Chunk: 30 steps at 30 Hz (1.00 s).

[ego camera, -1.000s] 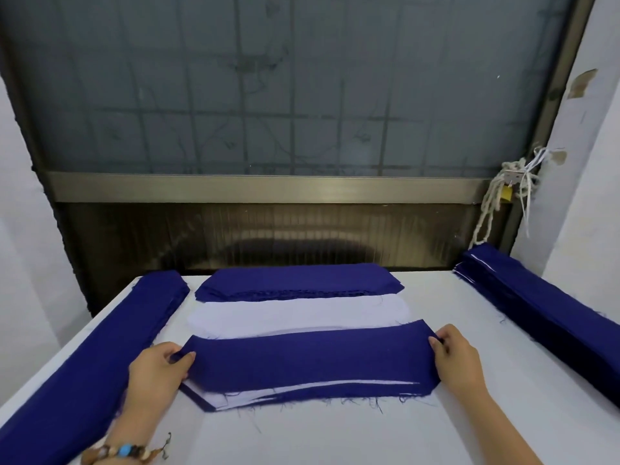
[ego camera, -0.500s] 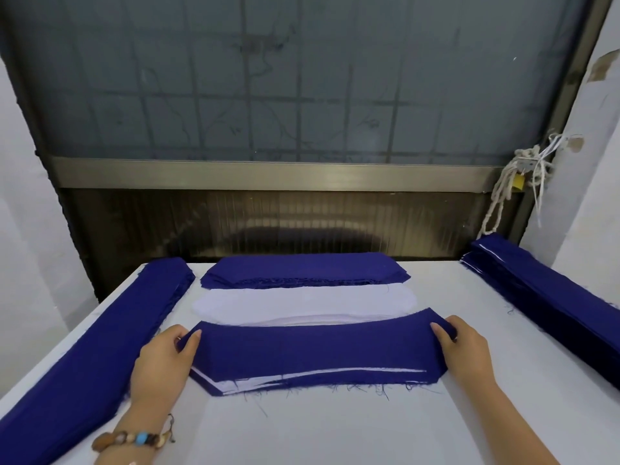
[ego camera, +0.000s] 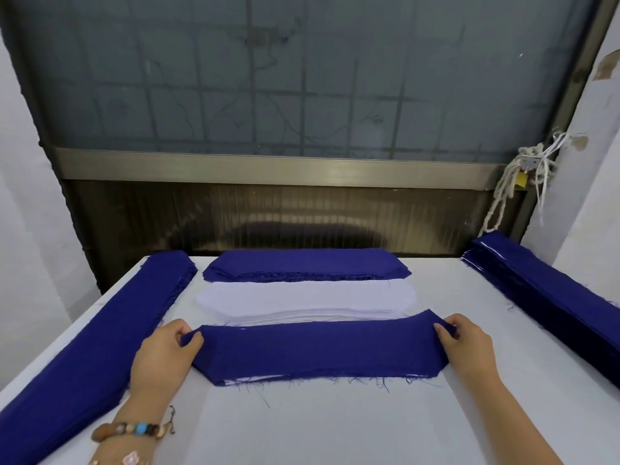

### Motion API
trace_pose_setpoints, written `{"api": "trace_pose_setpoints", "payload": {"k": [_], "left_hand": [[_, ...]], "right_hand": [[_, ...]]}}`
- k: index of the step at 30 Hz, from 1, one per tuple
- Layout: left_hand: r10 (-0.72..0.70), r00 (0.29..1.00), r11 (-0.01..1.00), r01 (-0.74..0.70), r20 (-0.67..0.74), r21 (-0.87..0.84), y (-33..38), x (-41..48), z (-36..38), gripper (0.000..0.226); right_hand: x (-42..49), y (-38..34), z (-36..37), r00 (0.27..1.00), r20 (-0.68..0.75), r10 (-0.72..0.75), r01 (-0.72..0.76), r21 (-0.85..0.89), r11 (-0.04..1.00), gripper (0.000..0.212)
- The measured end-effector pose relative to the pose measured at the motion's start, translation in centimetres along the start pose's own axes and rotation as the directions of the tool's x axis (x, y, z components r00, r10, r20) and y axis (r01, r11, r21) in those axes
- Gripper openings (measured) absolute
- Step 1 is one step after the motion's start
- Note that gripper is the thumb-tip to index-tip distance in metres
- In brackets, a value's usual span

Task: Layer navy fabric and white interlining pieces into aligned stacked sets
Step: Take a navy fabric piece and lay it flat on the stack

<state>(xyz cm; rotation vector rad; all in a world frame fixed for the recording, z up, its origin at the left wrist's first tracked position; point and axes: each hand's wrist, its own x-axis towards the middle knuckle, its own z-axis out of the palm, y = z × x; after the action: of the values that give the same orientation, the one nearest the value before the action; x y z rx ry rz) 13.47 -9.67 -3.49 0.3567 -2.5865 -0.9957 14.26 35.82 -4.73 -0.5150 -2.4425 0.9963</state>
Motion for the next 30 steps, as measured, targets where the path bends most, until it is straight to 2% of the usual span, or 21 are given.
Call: {"api": "trace_pose_setpoints", "payload": {"k": [8, 17, 30], "left_hand": [[0.008, 1.0, 1.0, -0.008, 0.007, 0.017, 0.2, -0.2, -0.1, 0.017], [0.018, 1.0, 0.995, -0.017, -0.015, 0.096, 0.6, -0.5, 0.0, 0.016], [0.03, 0.998, 0.995, -0.025, -0.056, 0.099, 0.4, -0.3, 0.4, 0.019]], "right_hand": [[-0.3, -0.5, -0.1, 0.999, 0.007, 0.04, -0.04, -0.01, 0.999, 0.006], [-0.8, -0.8, -0.4, 0.995, -0.008, 0.095, -0.095, 0.008, 0.995, 0.007], [-1.3, -1.1, -0.5, 0.995, -0.01, 0.1, -0.1, -0.001, 0.995, 0.006]]}}
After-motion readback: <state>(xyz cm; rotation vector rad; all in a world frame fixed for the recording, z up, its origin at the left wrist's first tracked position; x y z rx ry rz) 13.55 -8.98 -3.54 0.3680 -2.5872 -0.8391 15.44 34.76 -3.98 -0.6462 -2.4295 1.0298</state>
